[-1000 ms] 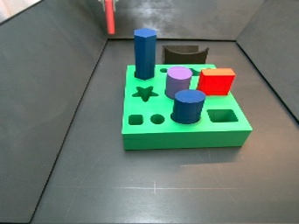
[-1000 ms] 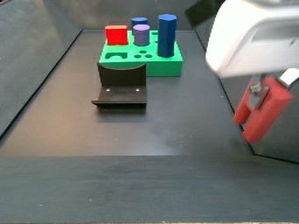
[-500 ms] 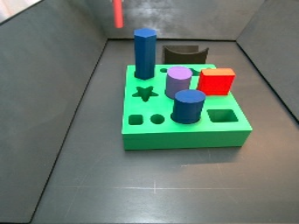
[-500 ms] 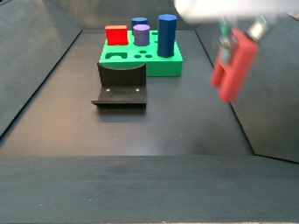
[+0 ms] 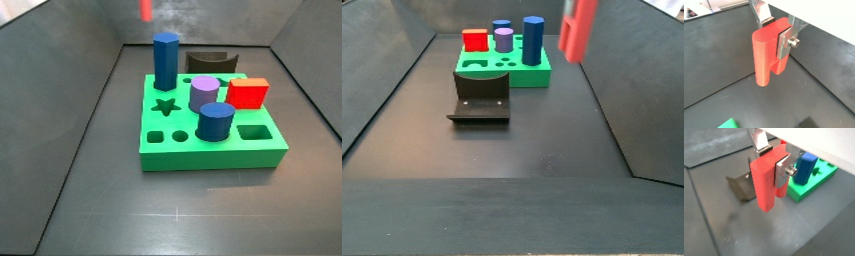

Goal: Pick up the square-circle object. Move up. Rotate the square-circle object. Move to above the board. Insert the square-circle object.
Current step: Rotate the square-circle object.

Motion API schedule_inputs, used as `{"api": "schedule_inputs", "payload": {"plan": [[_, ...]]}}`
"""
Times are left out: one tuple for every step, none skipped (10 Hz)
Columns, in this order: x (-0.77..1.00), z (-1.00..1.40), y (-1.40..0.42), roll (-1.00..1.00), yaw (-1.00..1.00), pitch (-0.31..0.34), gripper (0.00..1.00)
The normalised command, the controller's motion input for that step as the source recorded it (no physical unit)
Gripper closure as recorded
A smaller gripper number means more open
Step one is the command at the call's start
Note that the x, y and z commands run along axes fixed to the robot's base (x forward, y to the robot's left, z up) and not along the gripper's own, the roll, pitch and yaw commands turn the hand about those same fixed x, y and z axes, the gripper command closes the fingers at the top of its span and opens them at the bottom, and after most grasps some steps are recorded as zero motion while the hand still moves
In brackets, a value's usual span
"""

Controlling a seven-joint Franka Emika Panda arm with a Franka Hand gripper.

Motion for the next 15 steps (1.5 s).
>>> {"api": "schedule_inputs", "payload": {"plan": [[0.17, 0.23, -0.5, -0.05, 0.02, 0.082, 1.0], [0.09, 0.13, -0.25, -0.05, 0.02, 0.071, 1.0], [0.05, 0.0, -0.08, -0.08, -0.56, -0.013, 1.0], [0.02, -0.03, 0.0, -0.08, -0.52, -0.008, 1.0], [0.02, -0.03, 0.03, -0.08, -0.38, -0.008, 1.0], [0.02, -0.03, 0.02, -0.08, -0.26, -0.009, 1.0], [0.0, 0.0, 0.0, -0.08, -0.3, -0.012, 1.0], [0.0, 0.0, 0.0, -0.08, -0.24, -0.013, 1.0], [0.0, -1.0, 0.0, -0.28, -0.19, -0.013, 1.0], [0.01, -1.0, 0.0, -0.28, -0.12, -0.026, 1.0], [0.01, -1.0, 0.01, -0.24, -0.07, -0.039, 1.0], [0.01, -1.0, 0.01, -0.2, -0.05, -0.048, 1.0], [0.01, -1.0, 0.01, -0.18, -0.05, -0.06, 1.0], [0.01, -1.0, 0.01, -0.15, -0.04, -0.07, 1.0], [0.01, -1.0, 0.01, -0.13, -0.03, -0.071, 1.0]]}}
